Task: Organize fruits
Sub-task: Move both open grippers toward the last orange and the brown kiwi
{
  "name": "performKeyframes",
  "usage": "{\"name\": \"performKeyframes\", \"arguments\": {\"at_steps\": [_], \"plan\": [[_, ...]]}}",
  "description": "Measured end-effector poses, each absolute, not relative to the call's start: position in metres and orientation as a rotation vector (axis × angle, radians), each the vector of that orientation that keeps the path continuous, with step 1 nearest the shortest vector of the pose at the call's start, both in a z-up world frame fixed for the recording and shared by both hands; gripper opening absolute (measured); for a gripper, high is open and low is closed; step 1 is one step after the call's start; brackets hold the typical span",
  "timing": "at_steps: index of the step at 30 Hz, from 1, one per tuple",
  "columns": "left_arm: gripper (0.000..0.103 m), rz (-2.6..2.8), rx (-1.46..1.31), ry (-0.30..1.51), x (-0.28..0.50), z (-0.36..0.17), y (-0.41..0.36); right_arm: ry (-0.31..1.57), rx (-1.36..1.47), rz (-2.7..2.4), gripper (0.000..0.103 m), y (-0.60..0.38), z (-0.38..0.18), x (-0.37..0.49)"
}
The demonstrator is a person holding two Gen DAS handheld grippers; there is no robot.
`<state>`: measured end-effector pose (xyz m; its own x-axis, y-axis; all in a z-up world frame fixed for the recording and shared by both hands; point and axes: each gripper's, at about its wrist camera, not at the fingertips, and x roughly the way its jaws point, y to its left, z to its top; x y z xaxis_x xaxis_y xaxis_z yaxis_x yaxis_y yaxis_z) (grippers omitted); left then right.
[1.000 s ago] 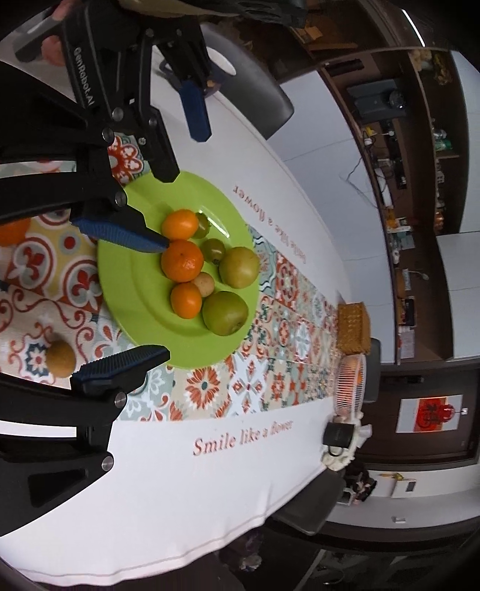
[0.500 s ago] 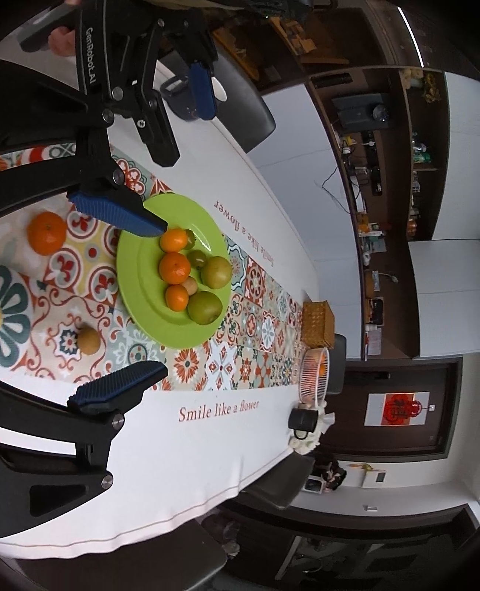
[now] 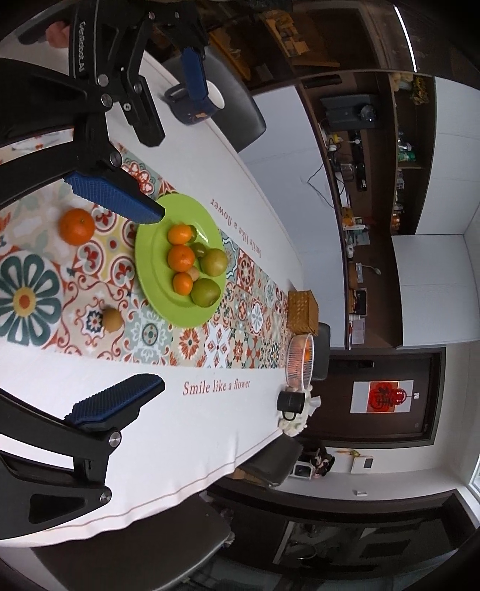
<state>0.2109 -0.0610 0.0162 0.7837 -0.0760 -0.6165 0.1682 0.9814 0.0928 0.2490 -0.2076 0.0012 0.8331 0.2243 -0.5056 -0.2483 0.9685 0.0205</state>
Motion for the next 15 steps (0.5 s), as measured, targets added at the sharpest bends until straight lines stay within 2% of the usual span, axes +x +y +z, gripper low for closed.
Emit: {"name": "performKeyframes", "arguments": {"at_steps": [15], "plan": [[0.092, -0.186, 0.203, 0.717, 0.197, -0.027, -0.093, 0.607, -0.138, 0.291, 0.084, -0.225, -0.031, 0.238]]}}
